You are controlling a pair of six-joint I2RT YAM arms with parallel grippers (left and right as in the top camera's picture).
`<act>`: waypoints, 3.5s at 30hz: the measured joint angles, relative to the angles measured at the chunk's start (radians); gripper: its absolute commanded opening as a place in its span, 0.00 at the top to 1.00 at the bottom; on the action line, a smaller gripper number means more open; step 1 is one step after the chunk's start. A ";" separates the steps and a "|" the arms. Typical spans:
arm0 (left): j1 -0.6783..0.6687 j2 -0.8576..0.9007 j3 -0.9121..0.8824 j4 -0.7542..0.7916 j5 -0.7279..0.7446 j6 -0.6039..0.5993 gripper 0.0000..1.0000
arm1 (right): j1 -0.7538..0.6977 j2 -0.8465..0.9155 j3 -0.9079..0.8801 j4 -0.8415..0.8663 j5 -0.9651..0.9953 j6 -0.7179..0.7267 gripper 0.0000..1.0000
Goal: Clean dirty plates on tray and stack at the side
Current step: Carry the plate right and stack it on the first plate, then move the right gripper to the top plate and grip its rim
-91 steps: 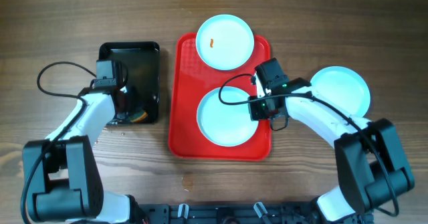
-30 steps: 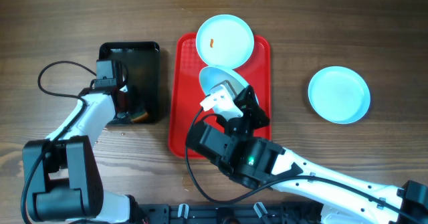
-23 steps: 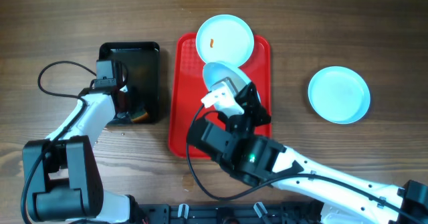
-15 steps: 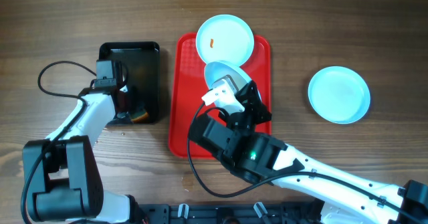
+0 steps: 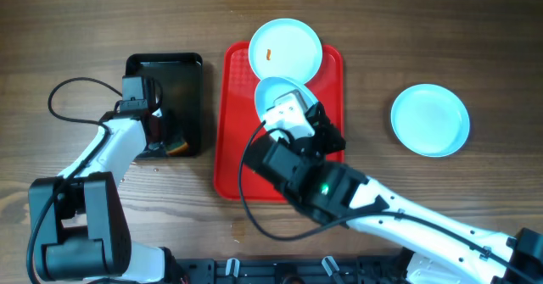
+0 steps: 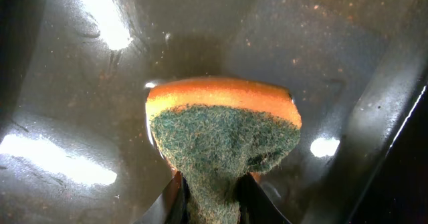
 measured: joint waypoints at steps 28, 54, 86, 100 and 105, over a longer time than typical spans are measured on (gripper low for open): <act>0.000 0.000 -0.001 -0.001 0.000 0.000 0.80 | -1.438 0.020 -0.112 -0.145 -0.953 0.340 0.56; 0.000 0.000 -0.001 -0.002 0.000 0.000 0.81 | -0.677 0.176 0.030 0.329 -1.332 0.080 0.47; 0.000 0.000 -0.002 -0.006 0.004 0.000 0.81 | -0.678 0.532 0.061 0.370 -1.068 0.139 0.96; 0.000 0.000 -0.002 -0.008 0.004 0.000 0.81 | -0.679 0.327 0.051 -0.089 -1.339 0.342 0.66; 0.000 0.000 -0.002 -0.008 0.004 0.000 0.81 | -0.682 0.327 0.050 0.068 -1.296 0.163 0.65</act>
